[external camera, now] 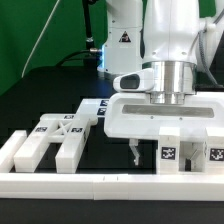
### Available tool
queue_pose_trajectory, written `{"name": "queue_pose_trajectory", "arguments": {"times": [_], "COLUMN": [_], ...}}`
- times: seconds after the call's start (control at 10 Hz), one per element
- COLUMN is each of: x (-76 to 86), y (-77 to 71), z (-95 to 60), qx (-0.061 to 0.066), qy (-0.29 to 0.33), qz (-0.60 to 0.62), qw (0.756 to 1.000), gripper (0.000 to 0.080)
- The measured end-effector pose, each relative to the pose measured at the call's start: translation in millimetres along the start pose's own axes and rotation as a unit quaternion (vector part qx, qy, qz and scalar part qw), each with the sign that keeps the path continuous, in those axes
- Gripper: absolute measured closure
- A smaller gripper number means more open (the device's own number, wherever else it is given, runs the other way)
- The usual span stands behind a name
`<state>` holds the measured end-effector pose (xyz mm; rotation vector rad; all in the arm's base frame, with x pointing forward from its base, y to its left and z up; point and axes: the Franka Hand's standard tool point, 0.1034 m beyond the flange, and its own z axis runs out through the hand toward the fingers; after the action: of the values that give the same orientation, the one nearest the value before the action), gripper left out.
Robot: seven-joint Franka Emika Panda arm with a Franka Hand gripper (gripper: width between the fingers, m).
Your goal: Assemble chair
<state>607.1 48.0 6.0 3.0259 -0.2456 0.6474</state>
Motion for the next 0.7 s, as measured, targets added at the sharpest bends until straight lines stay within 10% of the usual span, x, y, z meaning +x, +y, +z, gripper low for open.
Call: {"name": "queue_pose_trajectory", "arguments": {"times": [0.1,0.4,0.7], "x": [0.0,1.0,0.3], "y": [0.0,4.2,8.5], "z": [0.0,0.1,0.1], "qx": [0.0,-0.003,-0.006], "qy": [0.0,0.001,-0.001], "qz": [0.0,0.001,-0.001], "qw": [1.0,1.0,1.0], "gripper": [0.0162,0.0648,0.0754]}}
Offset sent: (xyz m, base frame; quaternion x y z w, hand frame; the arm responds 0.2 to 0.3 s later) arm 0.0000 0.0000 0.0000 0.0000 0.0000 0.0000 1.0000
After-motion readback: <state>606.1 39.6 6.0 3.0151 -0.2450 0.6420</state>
